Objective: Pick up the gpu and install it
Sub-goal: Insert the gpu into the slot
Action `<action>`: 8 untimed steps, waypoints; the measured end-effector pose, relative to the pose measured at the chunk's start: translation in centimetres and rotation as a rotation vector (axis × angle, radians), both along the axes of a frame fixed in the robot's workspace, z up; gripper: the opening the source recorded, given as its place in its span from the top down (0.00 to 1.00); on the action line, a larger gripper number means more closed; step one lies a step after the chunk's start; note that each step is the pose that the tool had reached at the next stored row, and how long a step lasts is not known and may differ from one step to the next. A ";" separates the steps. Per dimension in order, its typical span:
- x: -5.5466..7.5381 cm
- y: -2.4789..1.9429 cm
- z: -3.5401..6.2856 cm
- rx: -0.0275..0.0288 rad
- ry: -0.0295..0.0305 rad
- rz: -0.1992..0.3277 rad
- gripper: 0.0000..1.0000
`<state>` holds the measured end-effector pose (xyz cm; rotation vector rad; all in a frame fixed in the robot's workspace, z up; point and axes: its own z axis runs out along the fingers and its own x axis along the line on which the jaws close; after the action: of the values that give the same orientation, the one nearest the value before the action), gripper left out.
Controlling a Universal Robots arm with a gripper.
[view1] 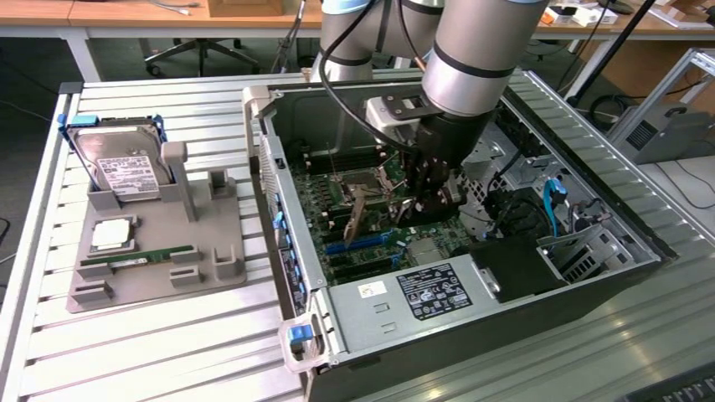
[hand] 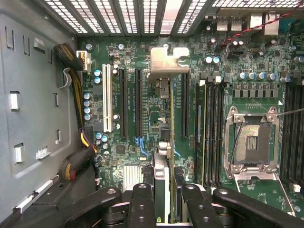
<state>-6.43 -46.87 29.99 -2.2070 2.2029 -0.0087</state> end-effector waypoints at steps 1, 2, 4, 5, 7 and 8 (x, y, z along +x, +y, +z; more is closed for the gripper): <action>0.0 0.00 0.00 0.0000 0.0000 0.000 0.73; 0.0 0.00 0.00 0.0000 0.0000 0.000 0.73; -0.1 0.00 0.00 0.0000 0.0000 0.000 0.73; -0.1 0.00 0.00 0.0000 0.0000 0.000 0.73; -0.2 0.00 0.00 0.0000 0.0000 0.000 0.73; -0.2 0.00 0.00 0.0000 0.0000 0.000 0.73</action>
<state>-6.62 -46.88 29.99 -2.2070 2.2029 -0.0087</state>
